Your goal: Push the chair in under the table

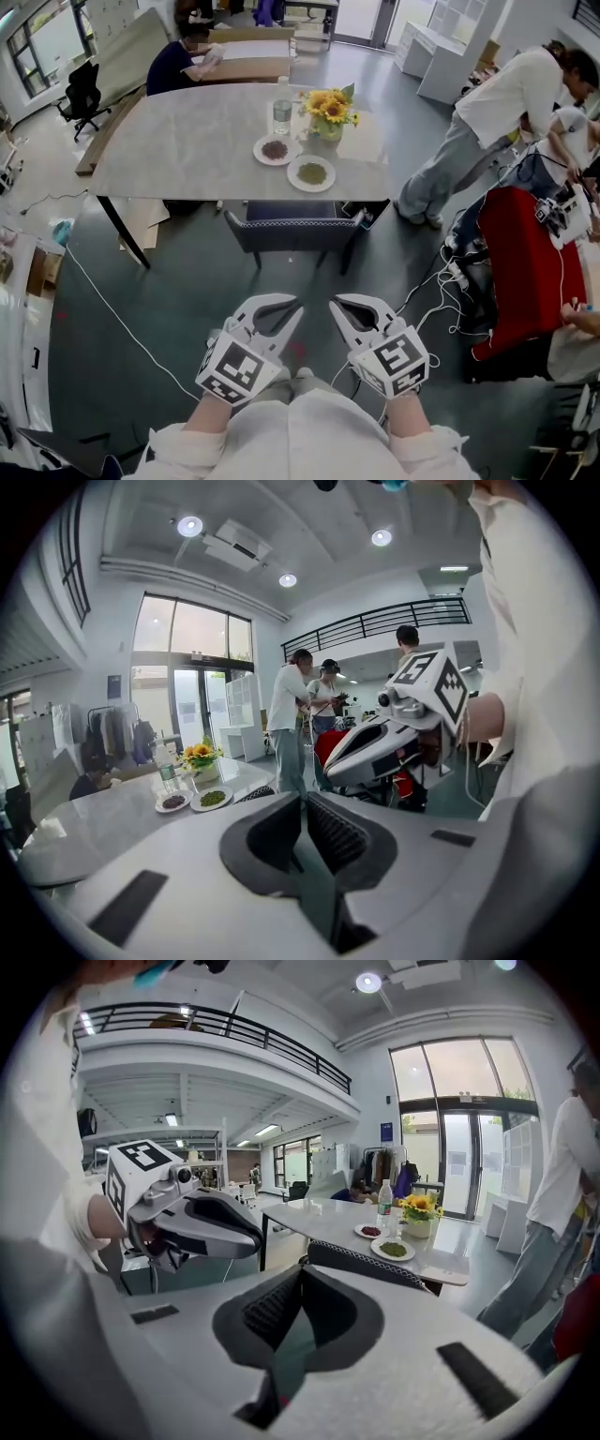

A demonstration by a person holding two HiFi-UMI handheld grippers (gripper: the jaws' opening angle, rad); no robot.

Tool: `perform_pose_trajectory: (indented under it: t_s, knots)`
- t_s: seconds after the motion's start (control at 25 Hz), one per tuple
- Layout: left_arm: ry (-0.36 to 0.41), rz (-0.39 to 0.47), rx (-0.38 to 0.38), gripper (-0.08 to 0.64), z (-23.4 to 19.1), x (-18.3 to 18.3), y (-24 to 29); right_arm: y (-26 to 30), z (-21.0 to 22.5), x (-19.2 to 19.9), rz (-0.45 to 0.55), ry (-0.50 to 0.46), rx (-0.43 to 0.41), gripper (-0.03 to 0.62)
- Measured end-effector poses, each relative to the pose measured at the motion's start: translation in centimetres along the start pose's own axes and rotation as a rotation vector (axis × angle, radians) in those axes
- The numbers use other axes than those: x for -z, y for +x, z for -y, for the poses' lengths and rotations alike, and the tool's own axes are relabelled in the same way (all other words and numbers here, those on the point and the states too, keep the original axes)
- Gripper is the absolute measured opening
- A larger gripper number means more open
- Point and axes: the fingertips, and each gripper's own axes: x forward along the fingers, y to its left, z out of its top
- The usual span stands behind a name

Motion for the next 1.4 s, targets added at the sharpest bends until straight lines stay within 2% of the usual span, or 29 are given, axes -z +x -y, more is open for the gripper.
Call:
perform_pose_trajectory:
  t_s: [0.24,0.48,0.68,0.84,1.24,1.4]
  knots:
    - [-0.025,0.005,0.023,0.032,0.9,-0.8,1.6,-0.2,0.3,-0.5,-0.031,-0.044,-0.068,0.002]
    - [-0.108,0.017,0.029,0.028,1.5,-0.9,2.1,-1.8,1.7,-0.6,-0.047,-0.076,-0.098,0.002]
    - [-0.111,0.008,0.023,0.028,1.7,-0.6,2.5,-3.1,1.5,-0.4,-0.102,-0.137,-0.135,0.002]
    - [-0.108,0.011,0.042,0.028,2.5,-1.0,3.3,-3.5,1.4,-0.2,-0.105,-0.137,-0.15,0.002]
    - [-0.117,0.008,0.052,0.028,3.1,-1.1,3.7,-3.1,0.1,-0.7,-0.112,-0.219,-0.183,0.002]
    - [-0.129,0.005,0.044,0.028,3.2,-1.0,3.0,-3.1,-0.3,-0.9,-0.091,-0.204,-0.175,0.002]
